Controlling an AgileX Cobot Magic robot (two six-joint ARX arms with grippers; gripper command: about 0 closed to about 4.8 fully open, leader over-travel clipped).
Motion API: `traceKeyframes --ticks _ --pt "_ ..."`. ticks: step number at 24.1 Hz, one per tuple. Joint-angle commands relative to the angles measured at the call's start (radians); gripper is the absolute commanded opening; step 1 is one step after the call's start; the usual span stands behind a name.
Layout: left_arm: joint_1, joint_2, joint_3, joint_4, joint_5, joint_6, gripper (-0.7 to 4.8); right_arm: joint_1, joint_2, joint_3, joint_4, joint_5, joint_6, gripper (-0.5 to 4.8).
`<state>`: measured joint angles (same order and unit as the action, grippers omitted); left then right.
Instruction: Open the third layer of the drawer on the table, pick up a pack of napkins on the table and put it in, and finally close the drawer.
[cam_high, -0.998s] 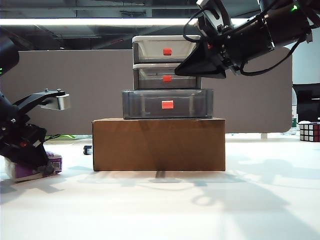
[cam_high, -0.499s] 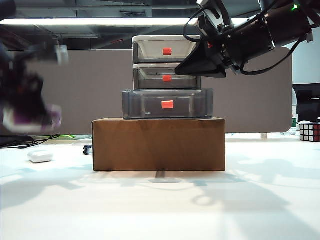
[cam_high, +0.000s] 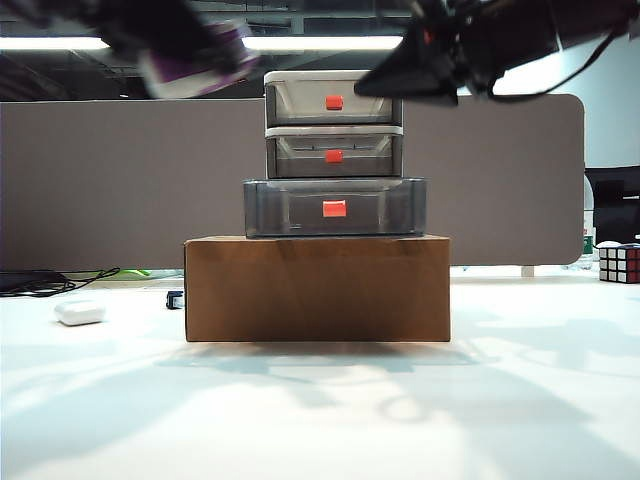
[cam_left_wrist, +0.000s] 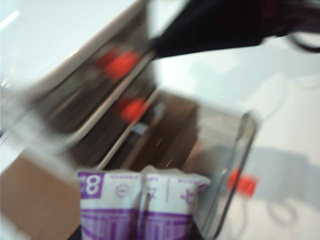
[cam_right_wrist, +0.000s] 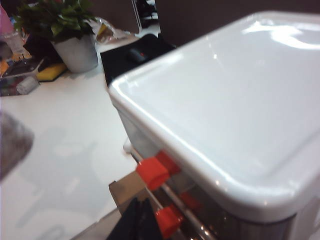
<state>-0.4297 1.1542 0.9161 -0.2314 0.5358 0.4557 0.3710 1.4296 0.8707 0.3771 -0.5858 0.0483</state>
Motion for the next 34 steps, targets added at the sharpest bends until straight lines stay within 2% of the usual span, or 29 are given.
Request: traceKeyframes --ticks 1,6,16,25,34 --pt "-0.090 0.039 0.003 0.103 -0.077 0.000 1.18 0.001 -0.035 0.006 0.008 -0.005 0.003 -0.06" --pt "-0.154 0.141 0.008 0.209 -0.080 -0.042 1.29 0.000 -0.095 0.006 -0.009 -0.004 0.002 -0.06" --pt "-0.174 0.294 0.064 0.322 -0.068 -0.120 1.29 0.000 -0.161 0.006 -0.039 0.000 0.000 -0.06" --pt "-0.181 0.391 0.114 0.311 -0.064 -0.142 1.29 0.000 -0.163 0.006 -0.044 0.000 0.000 -0.06" --pt "-0.181 0.422 0.115 0.237 -0.085 -0.142 1.30 0.000 -0.163 0.006 -0.043 0.000 -0.001 -0.06"
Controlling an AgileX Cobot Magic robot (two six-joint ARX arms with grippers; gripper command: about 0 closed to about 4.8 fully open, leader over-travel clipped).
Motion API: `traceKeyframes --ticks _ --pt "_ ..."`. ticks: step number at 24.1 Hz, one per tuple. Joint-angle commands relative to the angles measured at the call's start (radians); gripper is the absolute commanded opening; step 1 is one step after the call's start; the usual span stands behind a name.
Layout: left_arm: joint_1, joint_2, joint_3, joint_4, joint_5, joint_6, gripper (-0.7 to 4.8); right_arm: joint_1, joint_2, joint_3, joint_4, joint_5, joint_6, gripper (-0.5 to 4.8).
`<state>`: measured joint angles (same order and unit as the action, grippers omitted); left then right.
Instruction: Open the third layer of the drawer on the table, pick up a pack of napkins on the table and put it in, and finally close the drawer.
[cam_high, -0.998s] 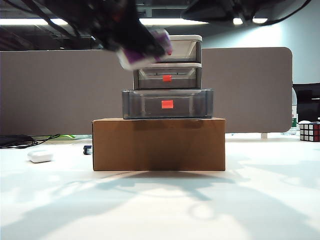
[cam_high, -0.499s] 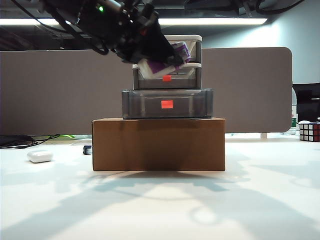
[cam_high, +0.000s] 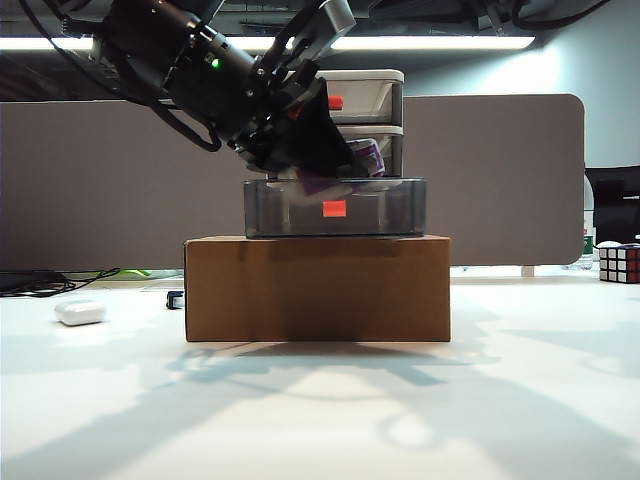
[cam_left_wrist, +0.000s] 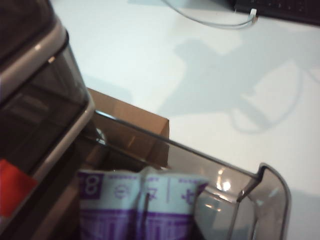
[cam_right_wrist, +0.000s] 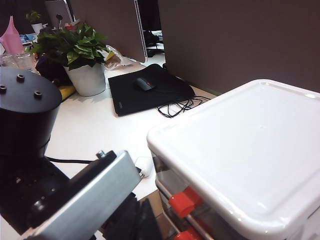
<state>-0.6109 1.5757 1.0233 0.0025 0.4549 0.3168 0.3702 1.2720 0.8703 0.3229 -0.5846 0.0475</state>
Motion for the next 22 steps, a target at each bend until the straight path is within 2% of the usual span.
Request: traceKeyframes --ticks 1,3,5,7,17,18,20,22 --pt "0.000 0.000 0.008 0.000 -0.006 -0.003 1.33 0.000 -0.005 0.006 0.011 -0.001 0.000 -0.06" --pt "0.000 0.000 0.008 -0.007 -0.006 -0.003 2.16 0.000 -0.005 0.006 0.011 -0.001 0.000 -0.06" --pt "0.000 0.000 0.008 -0.022 -0.006 -0.003 3.34 0.000 -0.005 0.006 0.011 0.002 0.000 -0.06" --pt "0.000 0.000 0.008 -0.034 -0.011 -0.003 3.72 0.000 -0.005 0.006 0.011 0.002 0.000 -0.06" --pt "0.000 -0.045 0.011 -0.078 -0.008 -0.052 3.71 0.000 -0.005 0.006 0.014 0.006 -0.003 -0.06" --pt "0.000 -0.092 0.021 -0.165 -0.006 -0.090 3.62 0.000 -0.005 0.006 0.022 0.006 -0.004 -0.06" --pt "0.000 -0.147 0.034 -0.282 -0.005 -0.109 3.40 0.000 -0.004 0.007 0.035 0.005 -0.008 -0.06" --pt "0.000 -0.222 0.040 -0.422 0.019 -0.111 2.80 0.000 -0.003 0.008 0.048 0.006 -0.021 -0.06"
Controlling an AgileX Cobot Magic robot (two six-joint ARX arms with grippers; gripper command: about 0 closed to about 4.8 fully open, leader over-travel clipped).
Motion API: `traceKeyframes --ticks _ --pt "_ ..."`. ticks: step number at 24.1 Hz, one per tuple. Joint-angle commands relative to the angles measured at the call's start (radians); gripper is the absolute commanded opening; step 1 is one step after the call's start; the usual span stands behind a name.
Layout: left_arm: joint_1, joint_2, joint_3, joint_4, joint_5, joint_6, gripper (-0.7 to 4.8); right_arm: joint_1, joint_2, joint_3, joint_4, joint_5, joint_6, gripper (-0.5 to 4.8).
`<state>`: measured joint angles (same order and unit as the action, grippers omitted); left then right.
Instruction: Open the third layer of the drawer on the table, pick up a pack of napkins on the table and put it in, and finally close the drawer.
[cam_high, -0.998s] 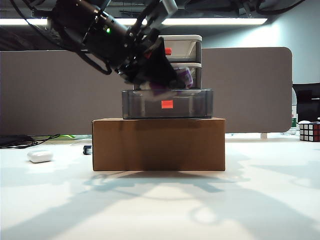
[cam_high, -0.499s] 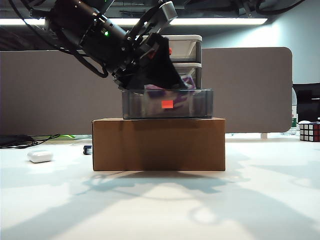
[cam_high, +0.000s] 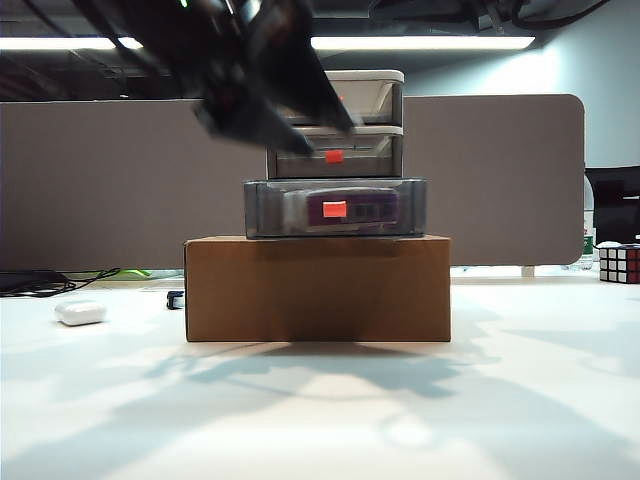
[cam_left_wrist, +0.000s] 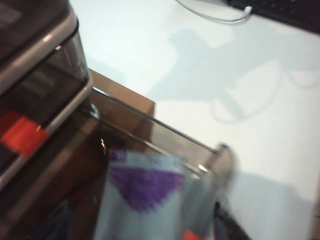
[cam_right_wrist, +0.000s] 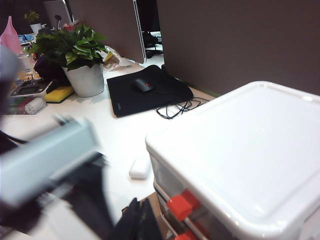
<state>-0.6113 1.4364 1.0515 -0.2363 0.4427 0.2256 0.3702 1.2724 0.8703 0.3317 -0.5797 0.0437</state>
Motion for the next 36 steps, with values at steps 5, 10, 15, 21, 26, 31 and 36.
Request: traceKeyframes --ticks 5,10,15,21,26,31,36 --pt "0.001 -0.156 0.010 -0.380 0.142 0.072 0.19 0.000 0.024 0.040 0.055 0.023 -0.023 -0.06" --pt "0.002 -0.138 -0.024 -0.400 0.171 0.117 -0.06 0.001 0.109 0.133 0.053 0.023 -0.022 -0.06" --pt "0.003 -0.062 -0.071 -0.330 0.157 0.127 -0.06 0.002 0.244 0.279 0.046 0.022 -0.022 -0.06" --pt "0.003 0.006 -0.071 -0.211 0.135 0.130 -0.06 0.002 0.413 0.452 -0.027 0.020 -0.022 -0.06" --pt "0.003 0.022 -0.070 -0.171 0.042 0.130 -0.06 0.002 0.427 0.460 -0.093 0.048 -0.030 -0.06" --pt "0.003 0.046 -0.071 -0.103 -0.004 0.118 -0.06 0.002 0.427 0.460 -0.151 0.065 -0.060 -0.06" --pt "0.003 0.064 -0.071 -0.041 -0.020 0.095 -0.06 0.002 0.427 0.459 -0.185 0.065 -0.075 -0.06"
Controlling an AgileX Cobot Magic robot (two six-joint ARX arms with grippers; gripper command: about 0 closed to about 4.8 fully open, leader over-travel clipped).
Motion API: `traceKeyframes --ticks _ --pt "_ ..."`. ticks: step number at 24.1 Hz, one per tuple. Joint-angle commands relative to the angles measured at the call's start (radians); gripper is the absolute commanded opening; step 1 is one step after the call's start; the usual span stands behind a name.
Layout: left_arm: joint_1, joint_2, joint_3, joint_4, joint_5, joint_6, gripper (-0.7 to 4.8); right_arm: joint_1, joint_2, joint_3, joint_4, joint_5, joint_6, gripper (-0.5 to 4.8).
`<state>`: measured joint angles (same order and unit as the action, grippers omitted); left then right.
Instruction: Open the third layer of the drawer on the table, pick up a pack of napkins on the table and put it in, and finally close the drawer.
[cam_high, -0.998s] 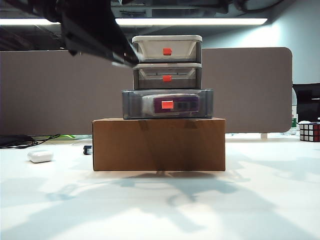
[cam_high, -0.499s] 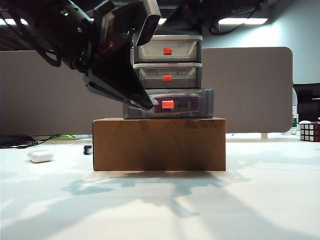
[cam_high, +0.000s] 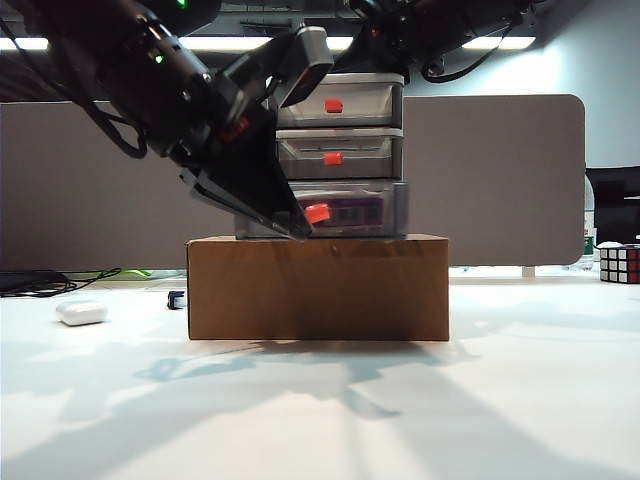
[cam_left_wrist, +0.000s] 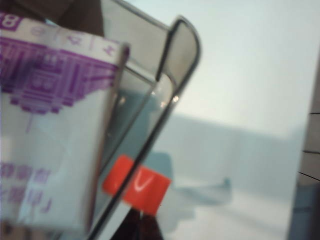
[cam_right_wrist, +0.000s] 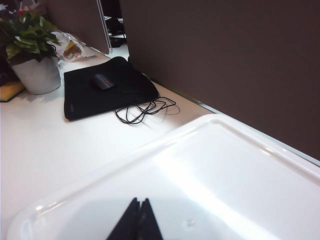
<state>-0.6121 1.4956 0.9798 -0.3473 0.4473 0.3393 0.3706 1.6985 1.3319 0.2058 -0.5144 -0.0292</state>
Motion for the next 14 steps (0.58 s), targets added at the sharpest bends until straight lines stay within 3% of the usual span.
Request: traceKeyframes --ticks 1,5,9,14 --pt "0.003 0.008 0.001 0.084 -0.024 -0.023 -0.06 0.002 0.000 -0.002 -0.062 0.000 -0.002 -0.06" --pt "0.003 0.008 0.001 0.122 -0.027 -0.038 -0.06 0.002 0.000 -0.002 -0.079 -0.001 -0.003 -0.06" --pt "0.003 0.008 0.001 0.143 -0.104 -0.040 -0.06 0.002 0.000 -0.002 -0.084 -0.001 -0.006 -0.06" --pt "0.003 0.010 0.001 0.270 -0.190 -0.040 -0.06 0.002 0.000 -0.002 -0.101 -0.002 -0.007 -0.06"
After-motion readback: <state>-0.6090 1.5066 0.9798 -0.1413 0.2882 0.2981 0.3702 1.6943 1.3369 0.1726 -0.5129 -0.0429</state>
